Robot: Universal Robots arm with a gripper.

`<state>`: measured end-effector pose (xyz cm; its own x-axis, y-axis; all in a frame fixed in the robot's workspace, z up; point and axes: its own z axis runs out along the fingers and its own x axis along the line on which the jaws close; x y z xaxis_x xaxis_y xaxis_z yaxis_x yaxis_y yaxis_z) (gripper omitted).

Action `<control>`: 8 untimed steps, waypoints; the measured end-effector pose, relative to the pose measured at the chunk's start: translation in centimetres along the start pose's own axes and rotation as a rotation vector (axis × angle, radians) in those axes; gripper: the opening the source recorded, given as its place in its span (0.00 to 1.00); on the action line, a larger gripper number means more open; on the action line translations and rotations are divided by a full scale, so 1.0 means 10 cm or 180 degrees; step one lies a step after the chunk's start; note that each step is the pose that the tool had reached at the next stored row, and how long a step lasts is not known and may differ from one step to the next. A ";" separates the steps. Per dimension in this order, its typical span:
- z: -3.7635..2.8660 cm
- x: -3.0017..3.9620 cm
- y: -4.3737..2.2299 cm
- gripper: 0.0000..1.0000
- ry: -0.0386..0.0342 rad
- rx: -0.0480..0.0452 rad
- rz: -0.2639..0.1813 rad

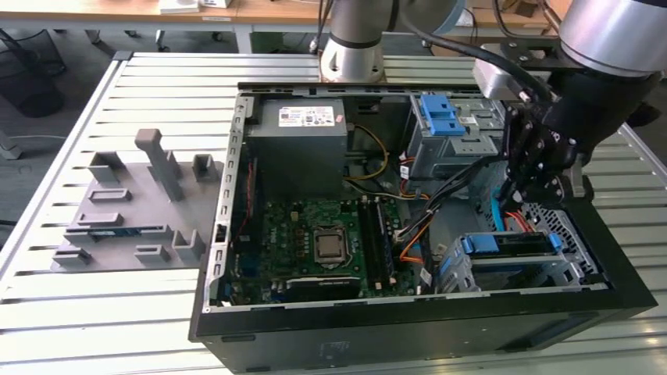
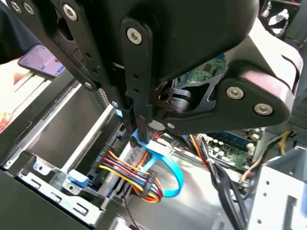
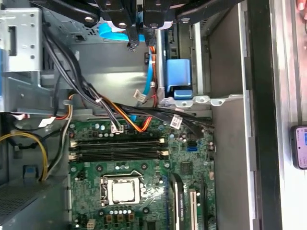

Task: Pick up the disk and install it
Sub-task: 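Insert the second disk wire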

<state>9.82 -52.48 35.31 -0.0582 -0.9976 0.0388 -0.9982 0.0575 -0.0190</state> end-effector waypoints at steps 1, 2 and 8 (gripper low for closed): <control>0.016 0.017 -0.001 0.16 0.0000 0.0001 -0.0003; 0.029 0.024 -0.001 0.16 -0.0001 0.0004 -0.0006; 0.061 0.039 0.057 0.16 -0.0007 0.0081 -0.0015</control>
<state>9.24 -52.86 34.71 -0.0536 -0.9979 0.0368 -0.9977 0.0519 -0.0444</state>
